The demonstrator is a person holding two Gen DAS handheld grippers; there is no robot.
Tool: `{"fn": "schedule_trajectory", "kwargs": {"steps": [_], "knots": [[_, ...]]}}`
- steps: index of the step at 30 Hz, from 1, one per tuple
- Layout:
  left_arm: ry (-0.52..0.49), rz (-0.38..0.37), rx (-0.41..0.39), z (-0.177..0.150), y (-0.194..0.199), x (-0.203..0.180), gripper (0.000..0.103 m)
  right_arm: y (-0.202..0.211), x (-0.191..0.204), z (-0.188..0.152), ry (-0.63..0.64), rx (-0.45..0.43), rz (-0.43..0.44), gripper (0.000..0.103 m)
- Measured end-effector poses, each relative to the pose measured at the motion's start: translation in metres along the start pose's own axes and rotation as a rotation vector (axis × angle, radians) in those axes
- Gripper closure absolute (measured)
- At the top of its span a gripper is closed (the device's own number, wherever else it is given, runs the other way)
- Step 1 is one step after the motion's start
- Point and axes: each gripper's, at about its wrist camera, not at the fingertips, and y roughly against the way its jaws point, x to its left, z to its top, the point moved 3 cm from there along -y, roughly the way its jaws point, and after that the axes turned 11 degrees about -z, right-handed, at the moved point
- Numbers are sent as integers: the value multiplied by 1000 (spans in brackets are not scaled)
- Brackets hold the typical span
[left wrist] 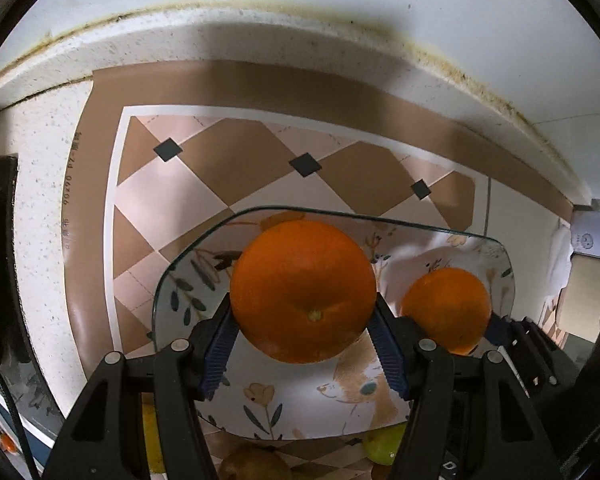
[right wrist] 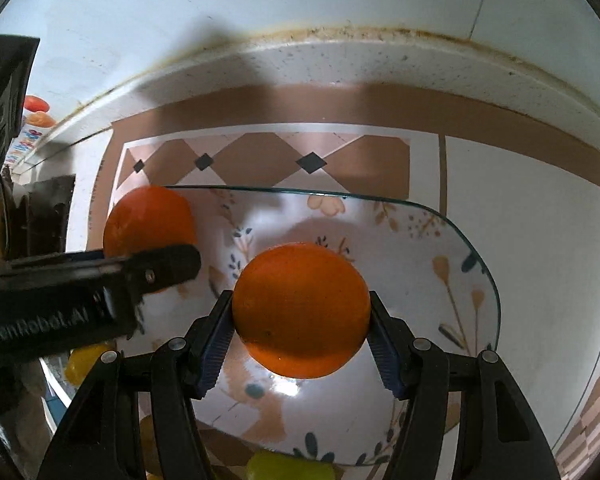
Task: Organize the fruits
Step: 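Lower both held oranges onto the white oval plate and open both grippers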
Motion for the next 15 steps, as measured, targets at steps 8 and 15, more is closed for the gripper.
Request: {"fn": "schedule_trajectory", "kwargs": {"steps": [8,15], "knots": [[11,30,25,2,0,9,41,-5,1,17,11,38,11,35],[19,33,2,1,14,16,21,5,-4,16,-12,60,-27,14]]}}
